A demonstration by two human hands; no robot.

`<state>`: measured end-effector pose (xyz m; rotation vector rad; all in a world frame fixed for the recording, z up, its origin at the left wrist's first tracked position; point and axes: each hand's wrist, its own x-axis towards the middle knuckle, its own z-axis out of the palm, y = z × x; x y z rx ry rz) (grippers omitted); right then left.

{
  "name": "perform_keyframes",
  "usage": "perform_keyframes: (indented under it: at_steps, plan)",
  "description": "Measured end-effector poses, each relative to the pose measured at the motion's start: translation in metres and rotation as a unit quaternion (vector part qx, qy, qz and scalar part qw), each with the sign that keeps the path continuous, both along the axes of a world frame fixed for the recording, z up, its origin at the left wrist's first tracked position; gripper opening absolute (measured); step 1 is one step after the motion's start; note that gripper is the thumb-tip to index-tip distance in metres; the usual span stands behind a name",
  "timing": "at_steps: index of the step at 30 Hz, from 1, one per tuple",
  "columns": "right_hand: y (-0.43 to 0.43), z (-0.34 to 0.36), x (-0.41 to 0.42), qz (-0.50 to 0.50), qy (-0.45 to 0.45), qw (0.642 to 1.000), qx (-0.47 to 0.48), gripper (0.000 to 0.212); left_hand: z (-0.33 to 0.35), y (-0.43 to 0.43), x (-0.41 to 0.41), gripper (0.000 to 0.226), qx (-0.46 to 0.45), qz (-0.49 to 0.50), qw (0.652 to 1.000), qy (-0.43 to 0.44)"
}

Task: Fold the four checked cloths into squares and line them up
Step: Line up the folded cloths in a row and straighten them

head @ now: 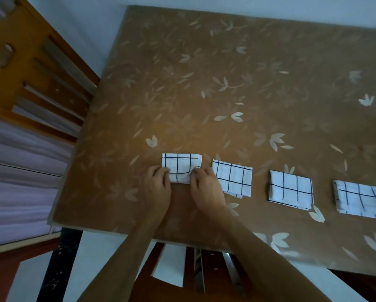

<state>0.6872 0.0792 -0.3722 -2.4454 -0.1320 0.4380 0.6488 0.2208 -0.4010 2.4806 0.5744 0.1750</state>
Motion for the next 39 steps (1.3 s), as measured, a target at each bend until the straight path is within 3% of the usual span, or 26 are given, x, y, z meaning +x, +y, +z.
perform_keyframes:
  at_steps: [5,8,12,15,18,21,26,33,39]
  plan:
    - [-0.007,0.001,0.002,-0.021,-0.106,0.99,-0.089,0.023,0.004,-0.009,0.007,0.029,0.056,-0.031,0.998,-0.012]
    - [0.001,0.007,0.01,0.019,-0.136,0.986,-0.09,0.045,-0.001,-0.005,0.014,0.039,0.139,-0.108,0.984,-0.011]
    - [0.005,-0.011,0.019,0.197,-0.075,0.97,-0.123,0.056,-0.027,-0.001,0.018,0.047,0.195,-0.224,0.954,0.041]
    - [-0.001,-0.034,0.014,0.238,-0.043,0.952,-0.189,0.061,-0.038,0.007,0.015,0.05,0.202,-0.246,0.945,0.076]
    - [-0.003,-0.041,0.006,0.235,-0.068,0.951,-0.19,0.075,-0.038,0.014,0.012,0.056,0.218,-0.269,0.933,0.098]
    - [-0.006,-0.042,0.008,0.241,-0.094,0.944,-0.205,0.069,-0.033,0.014,0.011,0.059,0.222,-0.273,0.93,0.104]
    - [-0.048,-0.038,0.003,0.188,-0.129,0.956,-0.187,0.057,-0.02,-0.013,0.011,0.05,0.196,-0.27,0.943,0.023]
    - [-0.091,-0.043,-0.002,0.176,-0.091,0.96,-0.199,0.06,-0.025,-0.04,0.006,0.056,0.213,-0.298,0.927,0.087]
    - [-0.084,-0.039,0.008,0.111,-0.109,0.969,-0.191,0.058,-0.017,-0.052,0.024,0.049,0.174,-0.211,0.958,0.089]
